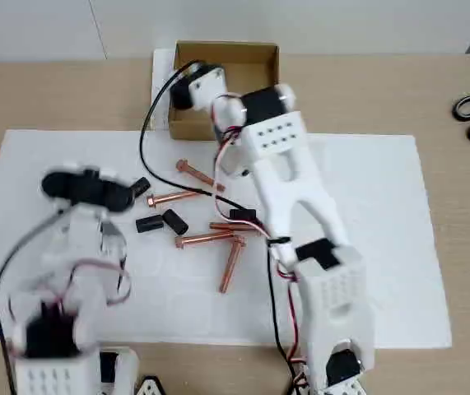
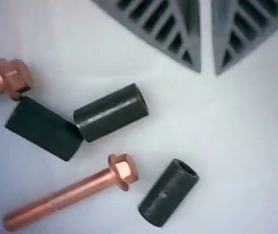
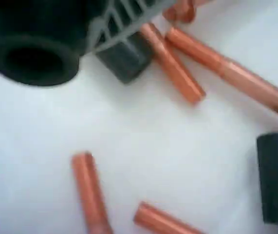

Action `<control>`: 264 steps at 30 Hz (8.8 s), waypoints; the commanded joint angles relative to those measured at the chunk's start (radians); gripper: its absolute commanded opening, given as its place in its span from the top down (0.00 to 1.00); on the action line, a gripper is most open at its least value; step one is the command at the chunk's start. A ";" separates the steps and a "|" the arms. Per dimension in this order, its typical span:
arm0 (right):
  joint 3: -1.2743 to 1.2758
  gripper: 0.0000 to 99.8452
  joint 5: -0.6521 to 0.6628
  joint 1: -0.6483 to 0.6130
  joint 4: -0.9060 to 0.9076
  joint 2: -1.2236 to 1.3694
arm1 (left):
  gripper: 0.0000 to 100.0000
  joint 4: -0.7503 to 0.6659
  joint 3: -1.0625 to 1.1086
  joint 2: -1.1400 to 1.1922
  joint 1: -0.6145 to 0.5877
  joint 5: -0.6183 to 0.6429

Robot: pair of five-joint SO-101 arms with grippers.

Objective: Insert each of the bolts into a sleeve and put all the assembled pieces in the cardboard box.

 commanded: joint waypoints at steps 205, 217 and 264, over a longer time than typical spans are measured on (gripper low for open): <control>2.400 1.00 0.023 -0.050 -1.639 -1.937 | 0.74 -0.646 -0.076 0.029 0.476 0.311; 1.741 1.00 0.020 0.085 -1.440 -1.285 | 0.99 -0.649 0.294 -0.425 0.199 0.222; -0.836 0.85 -0.149 0.042 -0.364 0.547 | 0.99 -0.425 0.418 -0.646 -0.150 0.226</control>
